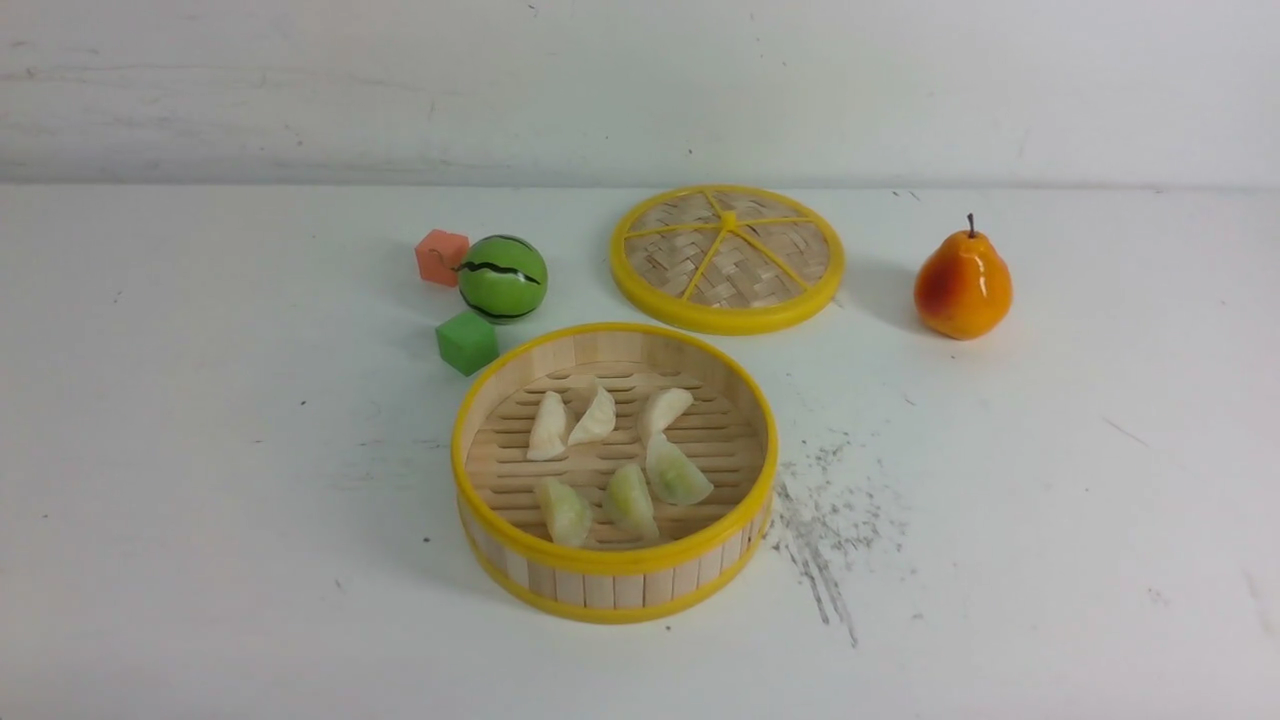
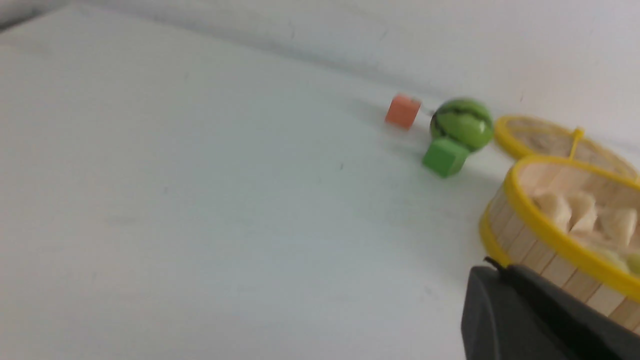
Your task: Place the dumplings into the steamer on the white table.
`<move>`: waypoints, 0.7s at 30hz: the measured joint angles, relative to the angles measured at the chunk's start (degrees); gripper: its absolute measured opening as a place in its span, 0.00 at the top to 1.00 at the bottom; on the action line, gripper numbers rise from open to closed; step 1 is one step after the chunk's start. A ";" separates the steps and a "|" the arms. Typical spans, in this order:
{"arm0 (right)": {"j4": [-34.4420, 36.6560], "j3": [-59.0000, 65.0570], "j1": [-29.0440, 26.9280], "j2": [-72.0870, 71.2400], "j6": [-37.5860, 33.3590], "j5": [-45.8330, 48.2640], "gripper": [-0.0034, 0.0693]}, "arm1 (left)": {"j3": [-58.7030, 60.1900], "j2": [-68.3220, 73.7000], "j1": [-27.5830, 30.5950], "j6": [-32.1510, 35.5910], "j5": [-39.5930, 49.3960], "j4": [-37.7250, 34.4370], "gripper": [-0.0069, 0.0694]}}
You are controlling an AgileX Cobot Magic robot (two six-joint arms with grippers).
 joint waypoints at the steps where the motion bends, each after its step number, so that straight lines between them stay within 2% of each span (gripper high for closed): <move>1: 0.00 0.00 0.00 0.00 0.00 0.00 0.96 | 0.15 0.00 0.00 0.49 1.18 -0.47 0.93; 5: 0.00 0.00 0.00 0.00 0.00 0.00 0.96 | 0.52 0.00 0.11 4.45 9.27 -3.64 0.93; 14: 0.00 0.00 0.00 0.00 0.00 0.00 0.94 | 0.59 0.00 0.11 10.82 9.73 -4.37 0.93; 21: 0.00 0.00 0.00 0.00 0.00 0.00 0.94 | 0.59 0.00 0.11 11.11 9.73 -5.35 0.93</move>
